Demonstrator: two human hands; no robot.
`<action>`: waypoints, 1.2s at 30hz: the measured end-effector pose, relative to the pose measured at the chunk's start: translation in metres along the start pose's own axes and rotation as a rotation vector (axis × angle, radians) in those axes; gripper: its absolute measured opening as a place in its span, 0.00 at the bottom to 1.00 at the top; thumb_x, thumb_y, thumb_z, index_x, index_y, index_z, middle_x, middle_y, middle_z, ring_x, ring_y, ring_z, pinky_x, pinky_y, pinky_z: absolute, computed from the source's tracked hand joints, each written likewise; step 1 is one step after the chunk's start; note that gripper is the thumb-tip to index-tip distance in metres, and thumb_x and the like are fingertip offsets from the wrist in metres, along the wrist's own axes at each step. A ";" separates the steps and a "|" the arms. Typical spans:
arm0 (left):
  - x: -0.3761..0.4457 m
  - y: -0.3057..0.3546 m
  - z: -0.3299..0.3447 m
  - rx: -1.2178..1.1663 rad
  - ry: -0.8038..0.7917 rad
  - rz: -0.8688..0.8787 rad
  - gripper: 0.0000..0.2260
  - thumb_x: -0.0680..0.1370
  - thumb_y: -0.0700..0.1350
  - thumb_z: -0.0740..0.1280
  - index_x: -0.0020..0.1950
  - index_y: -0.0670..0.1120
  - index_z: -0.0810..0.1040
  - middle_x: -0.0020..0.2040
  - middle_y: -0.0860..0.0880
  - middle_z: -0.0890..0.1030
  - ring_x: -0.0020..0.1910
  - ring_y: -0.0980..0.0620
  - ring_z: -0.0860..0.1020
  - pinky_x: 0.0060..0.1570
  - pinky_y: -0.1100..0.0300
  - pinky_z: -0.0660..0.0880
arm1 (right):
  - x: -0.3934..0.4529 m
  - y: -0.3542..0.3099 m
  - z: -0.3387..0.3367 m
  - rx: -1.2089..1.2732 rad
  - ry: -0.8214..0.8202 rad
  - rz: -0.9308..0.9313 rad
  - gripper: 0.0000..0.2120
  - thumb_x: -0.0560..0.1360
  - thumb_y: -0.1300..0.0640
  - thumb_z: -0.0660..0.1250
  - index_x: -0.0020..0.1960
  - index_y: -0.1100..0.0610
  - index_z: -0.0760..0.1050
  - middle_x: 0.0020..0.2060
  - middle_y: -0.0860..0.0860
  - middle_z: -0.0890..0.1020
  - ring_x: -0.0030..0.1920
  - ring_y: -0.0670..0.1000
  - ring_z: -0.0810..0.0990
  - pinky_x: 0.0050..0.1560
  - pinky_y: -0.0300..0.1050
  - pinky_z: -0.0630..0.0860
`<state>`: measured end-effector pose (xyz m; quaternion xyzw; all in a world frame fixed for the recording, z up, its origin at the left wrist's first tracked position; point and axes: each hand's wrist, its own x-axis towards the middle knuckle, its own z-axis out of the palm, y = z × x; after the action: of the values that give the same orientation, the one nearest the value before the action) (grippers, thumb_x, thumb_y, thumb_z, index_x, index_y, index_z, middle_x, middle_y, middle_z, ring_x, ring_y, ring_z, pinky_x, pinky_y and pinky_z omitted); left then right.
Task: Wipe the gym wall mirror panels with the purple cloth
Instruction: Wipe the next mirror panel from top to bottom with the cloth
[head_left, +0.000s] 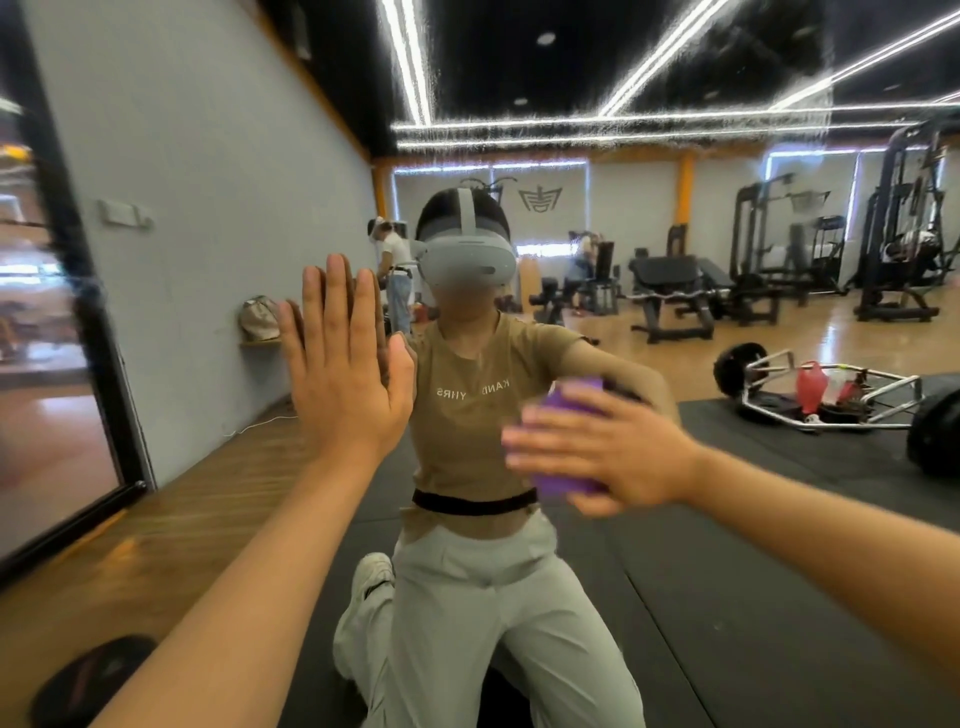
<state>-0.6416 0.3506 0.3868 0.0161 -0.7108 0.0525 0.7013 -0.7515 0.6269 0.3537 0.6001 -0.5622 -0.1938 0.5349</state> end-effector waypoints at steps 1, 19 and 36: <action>0.000 0.000 0.000 0.003 -0.001 -0.001 0.26 0.83 0.47 0.55 0.80 0.39 0.59 0.80 0.37 0.60 0.79 0.37 0.56 0.76 0.34 0.53 | 0.013 0.025 -0.011 0.004 0.041 0.101 0.28 0.82 0.43 0.54 0.80 0.49 0.61 0.80 0.50 0.60 0.80 0.52 0.57 0.80 0.54 0.45; 0.000 0.000 0.001 0.021 -0.003 0.004 0.26 0.83 0.47 0.56 0.80 0.39 0.60 0.80 0.37 0.60 0.79 0.37 0.57 0.78 0.37 0.50 | -0.001 -0.100 0.028 -0.004 0.040 0.307 0.33 0.79 0.43 0.60 0.81 0.49 0.58 0.81 0.47 0.59 0.81 0.51 0.56 0.80 0.56 0.44; 0.001 0.000 -0.005 -0.011 -0.036 0.027 0.26 0.81 0.45 0.58 0.79 0.38 0.60 0.79 0.36 0.60 0.80 0.39 0.54 0.78 0.37 0.50 | 0.084 0.067 -0.029 -0.020 0.301 0.627 0.29 0.83 0.43 0.54 0.81 0.52 0.60 0.80 0.51 0.60 0.81 0.54 0.57 0.79 0.61 0.53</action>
<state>-0.6368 0.3514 0.3879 0.0039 -0.7238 0.0577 0.6876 -0.7339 0.5788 0.4529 0.4148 -0.6321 0.0649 0.6513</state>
